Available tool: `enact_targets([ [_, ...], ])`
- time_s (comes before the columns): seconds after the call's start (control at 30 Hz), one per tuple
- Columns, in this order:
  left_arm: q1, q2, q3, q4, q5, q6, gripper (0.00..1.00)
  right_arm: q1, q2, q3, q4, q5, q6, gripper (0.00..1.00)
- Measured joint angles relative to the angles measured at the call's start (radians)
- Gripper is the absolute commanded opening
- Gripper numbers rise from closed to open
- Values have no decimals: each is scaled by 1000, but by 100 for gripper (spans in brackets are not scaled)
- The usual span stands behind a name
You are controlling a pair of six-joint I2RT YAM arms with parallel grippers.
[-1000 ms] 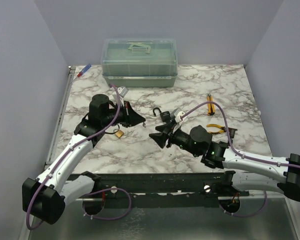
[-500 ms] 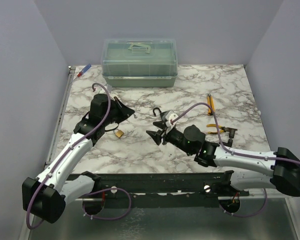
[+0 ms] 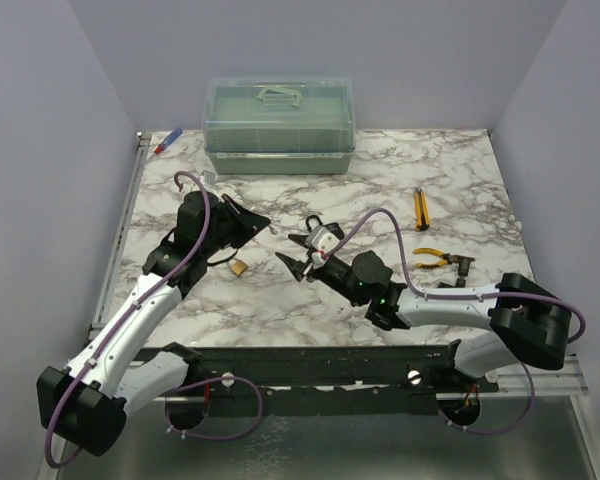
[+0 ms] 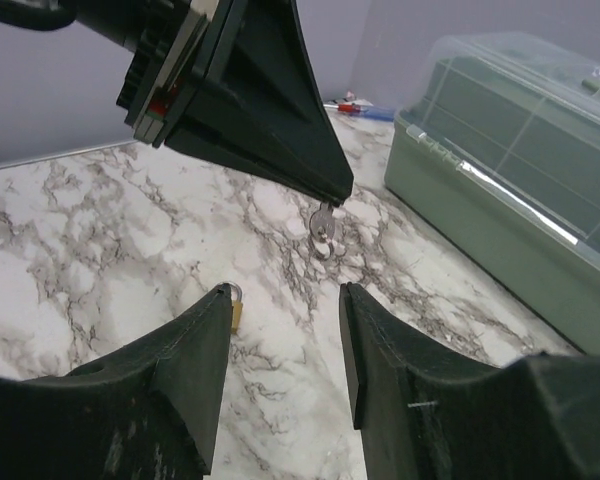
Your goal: Unlock with the key
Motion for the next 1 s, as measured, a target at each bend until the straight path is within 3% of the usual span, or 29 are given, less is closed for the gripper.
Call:
enact_targets([
  [0.3,-35,-4,0,0,0,-40,0,0,19,30,55,0,-40,42],
  [1.0,-89,-8,0,0,0,-82,0,0,64,72,61,37,-75,33],
])
